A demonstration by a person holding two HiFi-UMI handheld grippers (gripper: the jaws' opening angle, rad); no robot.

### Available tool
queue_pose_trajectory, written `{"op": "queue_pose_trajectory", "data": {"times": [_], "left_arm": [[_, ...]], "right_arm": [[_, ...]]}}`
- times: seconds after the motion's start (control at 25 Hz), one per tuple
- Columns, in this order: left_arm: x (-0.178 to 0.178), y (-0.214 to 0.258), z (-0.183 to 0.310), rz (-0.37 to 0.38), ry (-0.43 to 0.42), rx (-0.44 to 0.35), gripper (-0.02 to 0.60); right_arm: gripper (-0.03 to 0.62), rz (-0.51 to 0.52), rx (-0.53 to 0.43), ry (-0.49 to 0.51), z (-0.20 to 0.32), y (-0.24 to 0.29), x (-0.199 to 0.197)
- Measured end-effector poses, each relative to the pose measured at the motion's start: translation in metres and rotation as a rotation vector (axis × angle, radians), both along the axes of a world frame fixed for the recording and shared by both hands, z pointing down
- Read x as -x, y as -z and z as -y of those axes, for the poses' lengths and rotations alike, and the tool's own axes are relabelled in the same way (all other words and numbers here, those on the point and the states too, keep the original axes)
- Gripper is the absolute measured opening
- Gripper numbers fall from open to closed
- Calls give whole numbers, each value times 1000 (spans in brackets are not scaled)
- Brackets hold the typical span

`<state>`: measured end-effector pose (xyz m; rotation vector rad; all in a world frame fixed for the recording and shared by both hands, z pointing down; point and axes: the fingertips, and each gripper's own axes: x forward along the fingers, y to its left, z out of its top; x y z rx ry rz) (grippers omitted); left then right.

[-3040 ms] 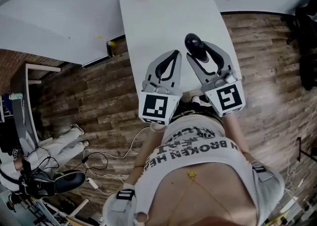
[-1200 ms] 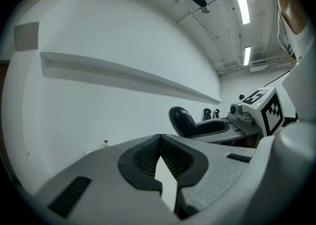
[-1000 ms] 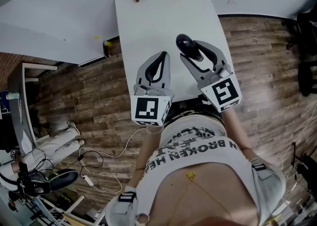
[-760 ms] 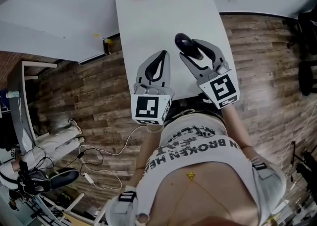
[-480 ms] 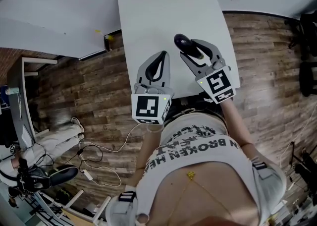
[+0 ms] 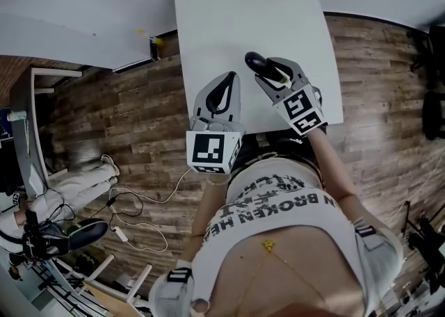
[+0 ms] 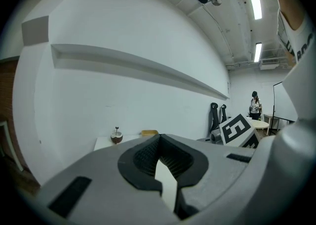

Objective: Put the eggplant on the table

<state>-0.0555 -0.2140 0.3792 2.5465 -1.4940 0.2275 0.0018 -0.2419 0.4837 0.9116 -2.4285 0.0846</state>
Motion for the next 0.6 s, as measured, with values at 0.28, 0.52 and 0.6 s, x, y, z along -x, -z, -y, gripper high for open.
{"op": "queue_pose_trajectory", "data": {"times": [0.28, 0.52, 0.6], "left_arm": [[7, -13, -2, 5, 19, 38, 5], [13, -25, -4, 7, 31, 70, 5], [15, -28, -7, 9, 36, 76, 5]], "right_arm": [[198, -106, 90, 57, -4, -49, 6], [198, -176, 156, 97, -5, -92, 11], [198, -198, 171, 110, -7, -103, 12]]}}
